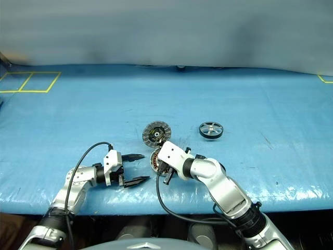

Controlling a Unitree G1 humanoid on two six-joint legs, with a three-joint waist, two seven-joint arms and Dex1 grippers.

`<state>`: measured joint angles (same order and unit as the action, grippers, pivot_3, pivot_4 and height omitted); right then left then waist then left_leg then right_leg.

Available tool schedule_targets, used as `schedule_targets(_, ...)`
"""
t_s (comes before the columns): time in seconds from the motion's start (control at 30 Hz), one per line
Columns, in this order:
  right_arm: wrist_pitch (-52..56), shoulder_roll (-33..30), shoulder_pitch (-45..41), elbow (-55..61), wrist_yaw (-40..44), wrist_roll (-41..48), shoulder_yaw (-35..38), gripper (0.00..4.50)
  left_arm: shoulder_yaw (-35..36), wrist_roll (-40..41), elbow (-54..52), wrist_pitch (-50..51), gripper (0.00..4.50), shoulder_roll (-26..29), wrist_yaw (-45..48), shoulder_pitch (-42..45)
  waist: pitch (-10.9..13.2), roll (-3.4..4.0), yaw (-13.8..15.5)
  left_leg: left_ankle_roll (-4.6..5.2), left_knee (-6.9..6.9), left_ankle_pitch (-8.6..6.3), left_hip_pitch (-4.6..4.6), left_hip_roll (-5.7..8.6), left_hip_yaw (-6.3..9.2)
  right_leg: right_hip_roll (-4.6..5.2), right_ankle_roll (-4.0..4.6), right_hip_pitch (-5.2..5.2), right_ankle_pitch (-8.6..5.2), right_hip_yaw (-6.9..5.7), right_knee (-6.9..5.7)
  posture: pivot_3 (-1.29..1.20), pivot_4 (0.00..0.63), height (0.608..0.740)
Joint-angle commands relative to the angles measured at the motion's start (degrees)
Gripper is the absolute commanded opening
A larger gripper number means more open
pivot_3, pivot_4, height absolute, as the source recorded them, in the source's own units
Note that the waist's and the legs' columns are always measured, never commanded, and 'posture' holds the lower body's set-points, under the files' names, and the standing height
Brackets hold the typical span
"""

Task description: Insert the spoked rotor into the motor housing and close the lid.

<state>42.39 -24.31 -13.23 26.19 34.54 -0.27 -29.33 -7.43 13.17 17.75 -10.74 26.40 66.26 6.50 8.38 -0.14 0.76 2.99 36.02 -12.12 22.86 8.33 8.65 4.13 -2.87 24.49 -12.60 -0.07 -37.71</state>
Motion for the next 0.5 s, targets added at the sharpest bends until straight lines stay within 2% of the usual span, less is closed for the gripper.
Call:
schedule_targets(0.03,0.26,-1.09,-0.13,1.09,-0.47,-1.19,0.11,0.02,-0.04,-0.05,-1.27,-0.17,4.48,0.46,-0.09,-0.44,0.00,0.00,0.00,0.00,0.00,0.00,0.00,0.00,0.00,0.00,0.00,0.00,0.00,0.00,0.00,0.00,0.150,0.740)
schedule_targets(0.5,0.63,-2.98,-0.44,2.94,-0.58,-1.72,1.49,0.02,-0.51,-0.57,-0.12,-0.44,4.48,-0.60,0.29,0.84,0.00,0.00,0.14,-0.01,0.01,0.00,0.00,0.00,0.00,0.00,0.00,0.00,0.00,-0.01,0.00,0.00,0.150,0.740)
